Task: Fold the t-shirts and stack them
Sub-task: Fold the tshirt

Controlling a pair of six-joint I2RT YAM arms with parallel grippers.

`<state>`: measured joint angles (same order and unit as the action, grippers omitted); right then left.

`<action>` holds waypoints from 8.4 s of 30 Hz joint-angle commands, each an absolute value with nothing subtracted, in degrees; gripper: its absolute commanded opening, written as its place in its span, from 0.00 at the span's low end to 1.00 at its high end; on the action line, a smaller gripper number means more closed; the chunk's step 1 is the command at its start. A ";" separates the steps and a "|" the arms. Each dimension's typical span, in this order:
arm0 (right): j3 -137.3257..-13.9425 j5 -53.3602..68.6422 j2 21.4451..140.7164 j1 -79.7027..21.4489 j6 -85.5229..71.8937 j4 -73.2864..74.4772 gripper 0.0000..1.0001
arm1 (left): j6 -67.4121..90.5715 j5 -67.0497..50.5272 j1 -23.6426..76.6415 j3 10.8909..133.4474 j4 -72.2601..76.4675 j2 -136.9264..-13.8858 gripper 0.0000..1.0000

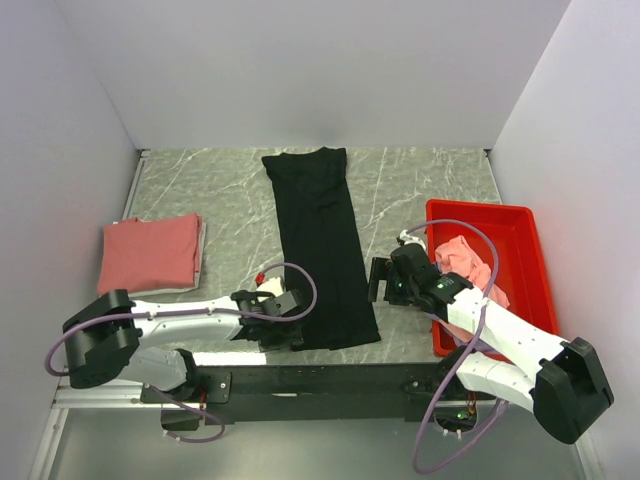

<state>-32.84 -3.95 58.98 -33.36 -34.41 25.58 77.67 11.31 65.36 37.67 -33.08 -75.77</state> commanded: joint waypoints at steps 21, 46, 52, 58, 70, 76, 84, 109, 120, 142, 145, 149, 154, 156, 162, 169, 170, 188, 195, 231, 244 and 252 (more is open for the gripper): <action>-31.91 2.89 57.22 -32.87 -33.31 32.68 0.93 | 74.70 10.11 65.83 44.47 -40.69 -83.50 0.01; -22.33 22.59 58.36 -41.57 -41.92 26.28 0.22 | 84.46 8.17 69.70 37.88 -36.91 -75.50 0.01; -21.80 18.64 55.20 -42.45 -42.45 31.81 0.00 | 87.45 9.41 71.45 37.09 -42.26 -73.39 0.01; -18.90 22.67 51.52 -42.63 -43.59 31.29 0.00 | 90.17 7.12 74.96 34.81 -43.24 -70.05 0.01; -26.53 22.25 47.81 -42.63 -40.78 29.44 0.00 | 89.74 12.92 75.42 39.64 -43.69 -65.93 0.01; -36.02 16.26 53.34 -41.49 -36.48 28.31 0.00 | 80.87 12.74 64.36 39.11 -35.35 -60.47 0.01; -46.92 11.09 65.46 -37.88 -34.45 20.57 0.00 | 68.92 17.58 50.21 45.17 -29.54 -63.80 0.01; -70.74 1.05 89.90 -29.97 -26.02 21.36 0.00 | 52.12 17.49 32.52 60.03 -18.28 -83.14 0.01; -78.22 2.29 100.62 -28.39 -25.40 22.85 0.00 | 49.57 13.27 28.57 63.01 -15.65 -91.58 0.01; -85.78 2.46 111.18 -26.10 -25.75 23.91 0.46 | 47.46 11.51 26.19 65.57 -13.36 -98.01 0.74; -86.31 2.81 110.04 -26.01 -25.40 23.99 0.70 | 47.37 13.62 26.19 65.57 -13.71 -96.33 0.99; -82.72 4.74 104.35 -26.02 -25.58 22.07 0.77 | 48.07 12.13 26.19 62.15 -12.31 -91.06 0.99; -71.83 10.10 96.61 -26.02 -27.07 18.99 0.79 | 51.06 8.18 26.98 53.20 -11.16 -83.26 1.00; -66.83 10.89 92.65 -25.93 -27.77 18.63 0.79 | 51.85 8.52 27.86 50.46 -11.77 -80.96 1.00; -54.43 13.01 82.89 -25.93 -29.97 15.91 0.85 | 54.22 4.75 29.35 39.83 -9.59 -72.87 0.99; -48.08 14.76 79.63 -26.01 -31.46 14.07 0.89 | 57.48 0.53 30.50 32.96 -4.93 -71.28 0.95; -47.64 14.77 79.45 -26.02 -31.64 13.98 0.89 | 57.65 0.44 30.93 32.78 -4.83 -71.54 0.90; -44.39 18.98 81.30 -26.02 -31.29 11.87 0.90 | 58.98 0.53 31.99 32.08 -3.43 -78.57 0.37; -43.86 19.86 82.97 -25.93 -31.64 10.46 0.86 | 59.15 0.53 32.08 31.11 -3.08 -77.70 0.27; -40.52 23.37 86.76 -26.10 -27.42 9.32 0.00 | 62.58 -0.18 35.42 29.97 -6.84 -75.33 0.01; -44.11 35.59 72.34 -26.89 -19.96 29.49 0.00 | 64.69 5.98 41.04 31.55 -25.65 -52.31 0.01; -46.05 43.06 61.10 -29.62 -21.00 34.89 0.00 | 63.72 5.80 41.13 37.00 -37.77 -39.74 0.01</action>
<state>-43.83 37.01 64.97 -28.80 -20.73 31.42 63.94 4.62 40.97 32.75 -31.55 -42.89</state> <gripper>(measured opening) 0.051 0.025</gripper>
